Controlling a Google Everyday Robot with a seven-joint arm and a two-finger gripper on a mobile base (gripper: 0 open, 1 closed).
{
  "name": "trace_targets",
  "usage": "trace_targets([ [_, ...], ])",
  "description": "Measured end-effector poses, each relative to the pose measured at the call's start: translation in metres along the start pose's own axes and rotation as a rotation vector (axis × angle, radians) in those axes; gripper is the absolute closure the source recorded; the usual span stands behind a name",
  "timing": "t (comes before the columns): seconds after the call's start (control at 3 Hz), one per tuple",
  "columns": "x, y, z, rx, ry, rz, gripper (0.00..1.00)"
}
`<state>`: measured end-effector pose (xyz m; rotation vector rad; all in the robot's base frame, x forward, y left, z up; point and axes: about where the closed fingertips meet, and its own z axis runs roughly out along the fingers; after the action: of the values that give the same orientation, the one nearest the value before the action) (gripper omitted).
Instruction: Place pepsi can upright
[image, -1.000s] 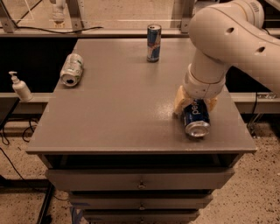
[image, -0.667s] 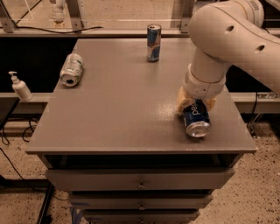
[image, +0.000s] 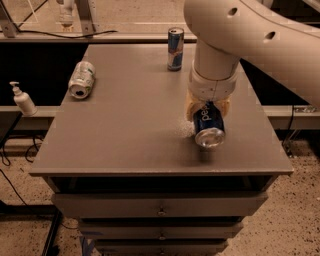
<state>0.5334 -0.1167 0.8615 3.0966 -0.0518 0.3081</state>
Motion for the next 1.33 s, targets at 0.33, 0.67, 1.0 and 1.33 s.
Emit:
trace_targets([
  [0.33, -0.015, 0.009, -0.014, -0.013, 0.086, -0.075, 1.0],
  [0.67, -0.019, 0.02, -0.041, 0.009, 0.259, -0.21, 1.0],
  [1.0, -0.002, 0.017, -0.061, 0.115, 0.4, -0.289, 1.0],
  [1.33, 0.036, 0.008, -0.082, 0.32, 0.57, -0.303, 1.0],
])
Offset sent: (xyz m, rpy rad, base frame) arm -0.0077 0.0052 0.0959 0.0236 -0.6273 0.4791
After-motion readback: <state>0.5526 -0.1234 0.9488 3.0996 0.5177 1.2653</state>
